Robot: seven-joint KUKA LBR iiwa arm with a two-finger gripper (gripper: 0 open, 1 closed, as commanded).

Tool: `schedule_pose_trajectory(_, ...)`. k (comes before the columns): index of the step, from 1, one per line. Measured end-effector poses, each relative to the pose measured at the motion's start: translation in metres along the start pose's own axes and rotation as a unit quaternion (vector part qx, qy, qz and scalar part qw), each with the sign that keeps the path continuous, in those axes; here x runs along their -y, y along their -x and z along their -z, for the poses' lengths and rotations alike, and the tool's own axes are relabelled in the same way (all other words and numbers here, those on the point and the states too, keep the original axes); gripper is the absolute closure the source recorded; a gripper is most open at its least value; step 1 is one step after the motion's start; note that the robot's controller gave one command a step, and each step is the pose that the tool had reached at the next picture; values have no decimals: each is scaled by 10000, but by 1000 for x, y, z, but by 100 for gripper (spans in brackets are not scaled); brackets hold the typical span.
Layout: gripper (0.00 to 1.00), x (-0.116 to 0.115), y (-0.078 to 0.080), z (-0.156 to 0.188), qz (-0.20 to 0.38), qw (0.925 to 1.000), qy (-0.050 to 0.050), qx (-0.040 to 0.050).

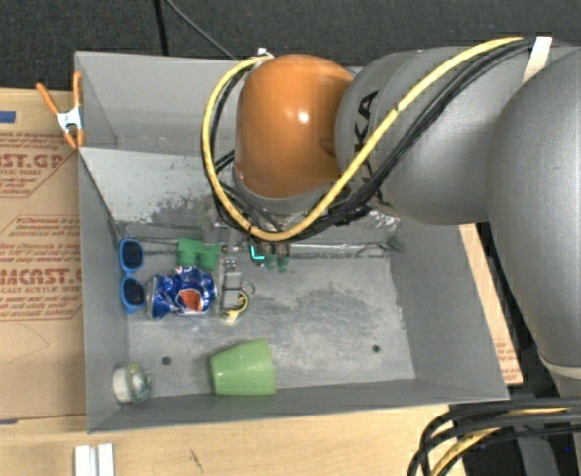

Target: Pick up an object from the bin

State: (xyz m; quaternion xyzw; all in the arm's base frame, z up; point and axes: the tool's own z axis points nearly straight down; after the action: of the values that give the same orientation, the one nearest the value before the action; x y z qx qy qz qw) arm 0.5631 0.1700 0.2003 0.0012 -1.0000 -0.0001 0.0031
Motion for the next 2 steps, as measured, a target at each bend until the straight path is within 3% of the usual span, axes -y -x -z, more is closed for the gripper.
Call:
schedule_pose_trajectory(1,0,-22,2,-122,-776,9970,-2,0)
schedule_pose_trajectory(2,100,-22,4,-118,-781,9969,10,32)
